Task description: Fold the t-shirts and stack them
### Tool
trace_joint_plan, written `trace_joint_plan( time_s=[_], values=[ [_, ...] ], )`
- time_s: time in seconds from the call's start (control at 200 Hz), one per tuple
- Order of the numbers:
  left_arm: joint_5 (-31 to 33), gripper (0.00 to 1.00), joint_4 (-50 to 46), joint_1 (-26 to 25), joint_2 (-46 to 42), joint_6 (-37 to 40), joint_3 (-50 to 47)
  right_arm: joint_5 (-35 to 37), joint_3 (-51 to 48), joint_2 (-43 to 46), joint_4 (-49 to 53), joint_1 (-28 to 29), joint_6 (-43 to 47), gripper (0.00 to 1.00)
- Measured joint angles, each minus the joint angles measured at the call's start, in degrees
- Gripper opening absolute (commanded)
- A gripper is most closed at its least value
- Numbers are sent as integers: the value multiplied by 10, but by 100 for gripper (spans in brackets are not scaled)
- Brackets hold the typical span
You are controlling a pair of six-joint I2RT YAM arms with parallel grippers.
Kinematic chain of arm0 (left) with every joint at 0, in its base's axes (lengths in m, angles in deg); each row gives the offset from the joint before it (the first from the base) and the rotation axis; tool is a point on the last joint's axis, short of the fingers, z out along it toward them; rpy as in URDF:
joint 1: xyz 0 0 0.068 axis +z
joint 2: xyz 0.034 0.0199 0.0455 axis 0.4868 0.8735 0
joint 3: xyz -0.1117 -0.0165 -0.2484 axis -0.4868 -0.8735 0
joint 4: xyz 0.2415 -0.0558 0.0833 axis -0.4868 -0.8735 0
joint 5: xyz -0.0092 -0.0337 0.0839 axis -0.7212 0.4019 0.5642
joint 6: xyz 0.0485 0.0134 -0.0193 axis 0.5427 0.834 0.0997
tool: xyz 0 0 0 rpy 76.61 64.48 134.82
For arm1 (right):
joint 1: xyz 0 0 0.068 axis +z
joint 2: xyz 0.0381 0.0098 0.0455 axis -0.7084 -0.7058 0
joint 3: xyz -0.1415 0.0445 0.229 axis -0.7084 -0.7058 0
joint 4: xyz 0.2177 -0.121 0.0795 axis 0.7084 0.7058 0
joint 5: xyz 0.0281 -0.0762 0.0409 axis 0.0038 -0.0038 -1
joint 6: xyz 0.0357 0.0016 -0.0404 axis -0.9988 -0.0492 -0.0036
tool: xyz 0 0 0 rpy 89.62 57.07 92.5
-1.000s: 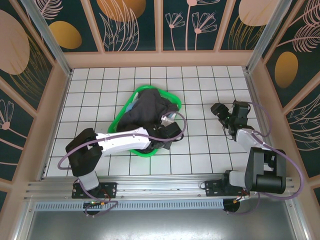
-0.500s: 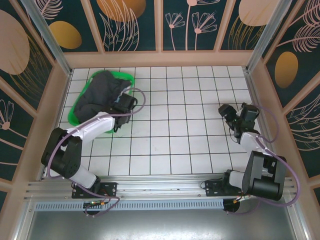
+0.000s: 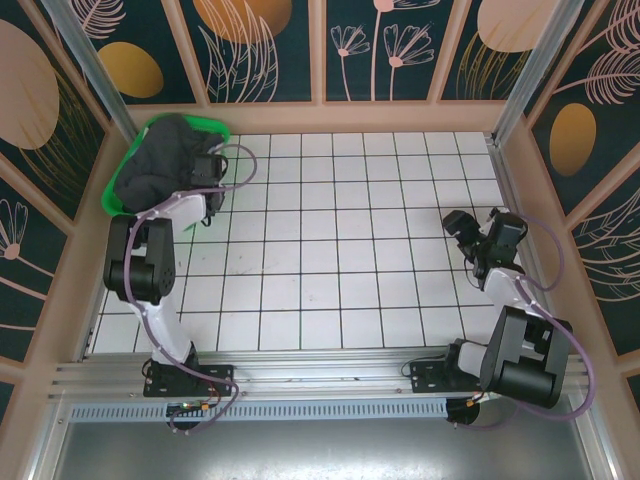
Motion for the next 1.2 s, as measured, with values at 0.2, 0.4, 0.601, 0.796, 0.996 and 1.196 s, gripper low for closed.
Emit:
trace_joint_plan(
  time_s=[0.2,0.4,0.601,0.796,0.996,1.196],
  values=[
    [14,0,-1,17,49,6,62,0,0,17,15,-5,8,77],
    [52,6,-41,17,108,-21,151,5,0,37,40,-7,18,77],
    [40,53,-98,21,125,-71,208,7,1,58,55,-8,23,77],
    [-47,98,-124,30,50,-136,198,6,1,63,61,-8,32,77],
    [-68,98,-130,37,-85,-210,169,-12,1,73,57,-8,31,76],
    [-68,94,-162,112,-43,-291,221,-64,-3,78,32,-5,31,74]
  ],
)
